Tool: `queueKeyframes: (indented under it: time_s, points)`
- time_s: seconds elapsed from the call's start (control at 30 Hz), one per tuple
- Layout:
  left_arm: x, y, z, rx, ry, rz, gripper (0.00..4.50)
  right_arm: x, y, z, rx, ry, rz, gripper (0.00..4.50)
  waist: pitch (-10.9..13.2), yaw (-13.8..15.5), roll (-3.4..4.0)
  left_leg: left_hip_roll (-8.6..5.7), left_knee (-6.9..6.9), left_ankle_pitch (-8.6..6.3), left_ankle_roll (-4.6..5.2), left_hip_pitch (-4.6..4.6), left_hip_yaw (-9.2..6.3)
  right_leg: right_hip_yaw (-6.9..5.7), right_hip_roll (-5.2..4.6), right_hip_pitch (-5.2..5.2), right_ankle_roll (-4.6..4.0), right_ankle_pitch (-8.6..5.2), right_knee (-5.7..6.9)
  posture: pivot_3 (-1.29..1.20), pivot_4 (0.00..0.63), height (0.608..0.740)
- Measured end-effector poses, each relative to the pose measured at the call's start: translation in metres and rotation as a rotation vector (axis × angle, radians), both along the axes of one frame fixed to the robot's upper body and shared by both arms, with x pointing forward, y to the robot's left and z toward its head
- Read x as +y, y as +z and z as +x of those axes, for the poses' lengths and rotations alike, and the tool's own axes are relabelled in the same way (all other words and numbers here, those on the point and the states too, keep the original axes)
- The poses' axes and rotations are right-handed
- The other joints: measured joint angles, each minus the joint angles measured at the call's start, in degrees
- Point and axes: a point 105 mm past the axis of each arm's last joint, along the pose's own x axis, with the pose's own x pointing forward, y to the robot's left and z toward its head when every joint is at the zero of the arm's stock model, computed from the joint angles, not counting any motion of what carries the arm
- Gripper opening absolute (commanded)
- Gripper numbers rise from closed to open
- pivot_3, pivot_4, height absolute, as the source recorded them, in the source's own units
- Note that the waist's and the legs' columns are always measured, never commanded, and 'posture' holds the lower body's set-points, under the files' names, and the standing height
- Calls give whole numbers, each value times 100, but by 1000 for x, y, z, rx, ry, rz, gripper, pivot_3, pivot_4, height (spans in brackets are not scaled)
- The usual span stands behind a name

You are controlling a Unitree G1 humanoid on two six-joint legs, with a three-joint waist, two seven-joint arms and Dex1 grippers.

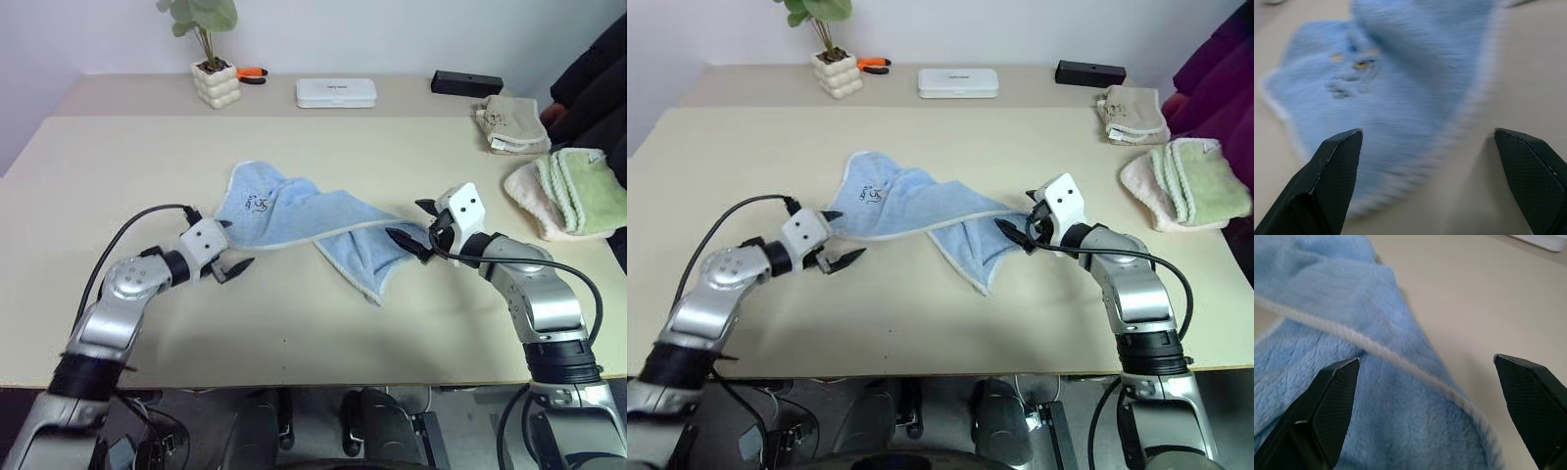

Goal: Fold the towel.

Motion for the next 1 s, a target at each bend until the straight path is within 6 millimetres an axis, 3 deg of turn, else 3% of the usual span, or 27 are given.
queueKeyframes:
  time_s: [0.1,0.2,0.23,0.43,0.57,0.7,1.0]
  points:
    - [7,2,11,-25,11,24,4390,-1,2,1,-9,-17,0,4500,-1,-18,1,0,0,0,0,1,1,0,0,0,0,0,0,0,150,740]
    - [10,0,17,-33,11,31,3566,-2,4,2,-15,-28,0,4500,-4,-17,7,3,0,2,-3,8,1,0,2,2,0,1,8,0,150,740]
    - [11,-2,18,-30,14,29,3204,-2,4,2,-16,-31,0,4500,-5,-25,8,4,0,3,-3,11,2,0,3,4,-2,2,8,0,150,740]
    - [16,-10,18,-15,34,24,36,-3,5,2,-20,-40,-3,4500,-5,-43,8,11,0,3,-5,16,4,3,7,6,-6,4,8,0,150,740]
    - [19,-11,16,-23,54,18,36,-4,6,3,-26,-38,-17,4500,-5,-45,8,11,0,3,-4,16,6,3,6,6,-6,4,8,0,150,740]
    - [27,-11,7,-25,97,-23,36,-12,11,4,-60,-14,-152,4500,-5,-52,8,12,-1,2,-3,16,9,6,6,4,-6,4,8,0,150,740]
    - [38,-13,-21,2,131,-41,36,-26,-7,9,3,144,-375,4500,-4,-31,8,12,0,2,-2,15,12,6,4,4,-6,4,6,0,150,740]
